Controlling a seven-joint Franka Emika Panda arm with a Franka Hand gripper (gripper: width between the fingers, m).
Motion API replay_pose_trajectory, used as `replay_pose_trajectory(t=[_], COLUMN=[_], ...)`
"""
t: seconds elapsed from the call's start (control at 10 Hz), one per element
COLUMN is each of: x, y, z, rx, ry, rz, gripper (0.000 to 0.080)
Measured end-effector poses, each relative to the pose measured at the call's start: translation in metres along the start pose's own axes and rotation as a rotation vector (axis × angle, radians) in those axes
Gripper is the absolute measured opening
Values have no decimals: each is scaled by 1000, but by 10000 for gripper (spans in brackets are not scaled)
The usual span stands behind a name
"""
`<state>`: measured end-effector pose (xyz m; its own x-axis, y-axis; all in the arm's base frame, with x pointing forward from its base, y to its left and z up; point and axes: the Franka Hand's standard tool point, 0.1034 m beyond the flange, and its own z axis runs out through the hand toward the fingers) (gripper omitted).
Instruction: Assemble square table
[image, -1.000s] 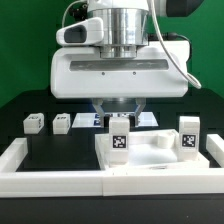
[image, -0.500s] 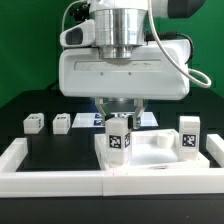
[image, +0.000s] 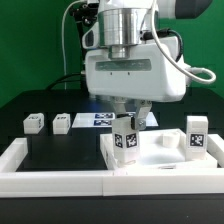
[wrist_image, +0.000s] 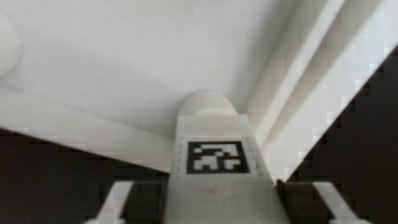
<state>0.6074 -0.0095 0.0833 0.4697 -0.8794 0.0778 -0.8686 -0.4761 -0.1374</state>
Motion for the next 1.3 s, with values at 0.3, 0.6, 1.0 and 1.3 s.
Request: replay_pose_trajectory(t=[0.3, 0.6, 1.0, 1.3], x=[-4, -8, -12, -11], y=[-2, -5, -6, -4], z=[0, 0, 1, 1], rx=[14, 23, 31, 32], ry=[-22, -37, -58, -56], rz=[261, 418, 565, 447], gripper=[293, 294, 304, 637])
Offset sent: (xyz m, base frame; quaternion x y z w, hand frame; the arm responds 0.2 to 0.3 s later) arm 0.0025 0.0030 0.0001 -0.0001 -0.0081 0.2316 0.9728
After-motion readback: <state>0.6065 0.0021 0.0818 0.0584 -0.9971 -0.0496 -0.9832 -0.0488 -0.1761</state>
